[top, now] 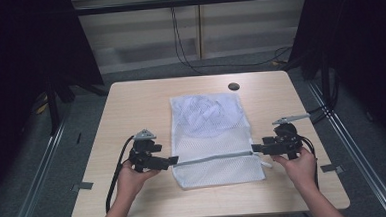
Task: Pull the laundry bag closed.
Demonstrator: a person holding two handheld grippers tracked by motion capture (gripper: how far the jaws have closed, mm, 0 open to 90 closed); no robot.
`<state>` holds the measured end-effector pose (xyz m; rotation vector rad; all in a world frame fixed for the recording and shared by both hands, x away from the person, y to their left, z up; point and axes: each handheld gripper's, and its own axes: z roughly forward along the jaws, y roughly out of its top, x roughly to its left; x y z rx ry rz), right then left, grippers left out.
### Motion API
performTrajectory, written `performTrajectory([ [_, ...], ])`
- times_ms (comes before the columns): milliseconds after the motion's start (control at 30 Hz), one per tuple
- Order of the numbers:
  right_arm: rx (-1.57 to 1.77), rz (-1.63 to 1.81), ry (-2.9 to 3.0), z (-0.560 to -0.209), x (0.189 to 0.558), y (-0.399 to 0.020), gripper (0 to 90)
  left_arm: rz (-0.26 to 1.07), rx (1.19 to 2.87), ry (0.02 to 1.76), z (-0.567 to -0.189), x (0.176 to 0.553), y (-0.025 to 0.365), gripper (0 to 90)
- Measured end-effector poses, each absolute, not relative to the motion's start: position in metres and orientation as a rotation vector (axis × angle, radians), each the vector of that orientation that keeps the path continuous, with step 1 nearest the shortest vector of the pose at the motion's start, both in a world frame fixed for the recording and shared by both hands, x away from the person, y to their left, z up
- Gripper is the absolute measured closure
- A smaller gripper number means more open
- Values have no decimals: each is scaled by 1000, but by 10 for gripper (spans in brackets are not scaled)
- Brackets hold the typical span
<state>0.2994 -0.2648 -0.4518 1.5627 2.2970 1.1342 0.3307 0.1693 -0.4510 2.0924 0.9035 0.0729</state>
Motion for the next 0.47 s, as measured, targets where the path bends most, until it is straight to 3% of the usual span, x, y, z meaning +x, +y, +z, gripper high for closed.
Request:
performTrajectory([
  [133, 1536, 1112, 2277, -452, 294, -271, 237, 96, 2097, 907, -451, 332, 171, 110],
  [467, 1509, 1093, 2259, -457, 288, -283, 152, 114, 2084, 938, -452, 336, 178, 93],
])
